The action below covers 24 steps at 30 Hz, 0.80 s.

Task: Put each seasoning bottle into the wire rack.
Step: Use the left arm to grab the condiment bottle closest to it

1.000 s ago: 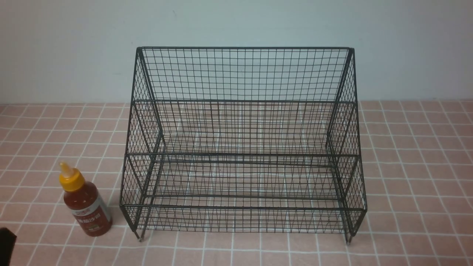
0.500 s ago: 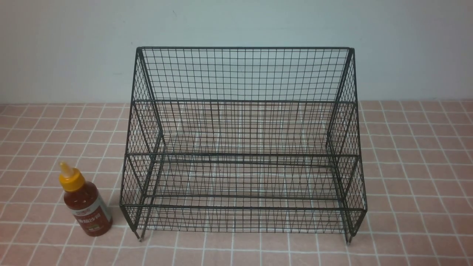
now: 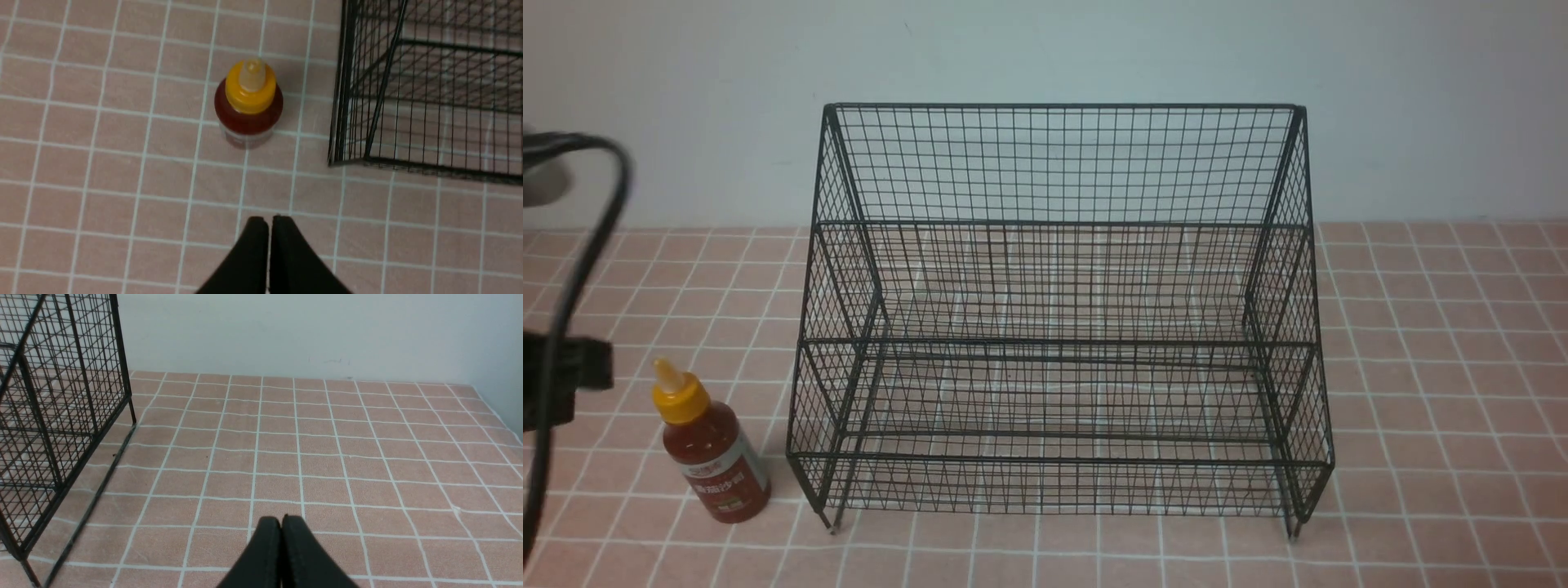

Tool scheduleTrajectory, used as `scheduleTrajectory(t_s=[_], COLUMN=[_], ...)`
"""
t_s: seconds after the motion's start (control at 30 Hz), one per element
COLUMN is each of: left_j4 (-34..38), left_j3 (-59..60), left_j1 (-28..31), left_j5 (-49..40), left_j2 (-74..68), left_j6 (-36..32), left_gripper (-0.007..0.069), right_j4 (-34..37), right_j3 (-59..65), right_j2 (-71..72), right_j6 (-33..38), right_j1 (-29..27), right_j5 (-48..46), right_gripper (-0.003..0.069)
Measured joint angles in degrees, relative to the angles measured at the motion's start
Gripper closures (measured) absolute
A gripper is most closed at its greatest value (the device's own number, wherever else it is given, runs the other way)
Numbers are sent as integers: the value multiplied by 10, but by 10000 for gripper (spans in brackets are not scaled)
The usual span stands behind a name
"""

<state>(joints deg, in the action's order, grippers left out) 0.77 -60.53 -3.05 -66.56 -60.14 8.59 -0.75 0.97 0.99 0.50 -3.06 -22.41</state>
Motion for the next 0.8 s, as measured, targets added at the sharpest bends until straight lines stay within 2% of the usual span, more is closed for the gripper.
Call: scheduleTrajectory(t_s=[0.23,0.4,0.47,0.67,0.7,0.73,0.8], left_j4=[0,0,0,-8,-8,-20,-30], left_j3=[-91,-101,-101,-101,-101,-101,-101], left_j1=[0,0,0,0,0,0,0], left_j5=[-38,-39,-39,-31,-29,-18,-8], left_j2=[-125,-177,-190,-218,-219,-225,-231], left_j6=[-51,-94,-97,-97,-97,-97,-97], left_gripper=[631,577,531,281,261,162,112], right_j4=[0,0,0,0,0,0,0], right_j3=[0,0,0,0,0,0,0], right_j2=[0,0,0,0,0,0,0], right_j6=[0,0,0,1,3,6,7], right_j1=[0,0,0,0,0,0,0], right_j5=[0,0,0,0,0,0,0], right_gripper=[672,672,672,672,672,672,672])
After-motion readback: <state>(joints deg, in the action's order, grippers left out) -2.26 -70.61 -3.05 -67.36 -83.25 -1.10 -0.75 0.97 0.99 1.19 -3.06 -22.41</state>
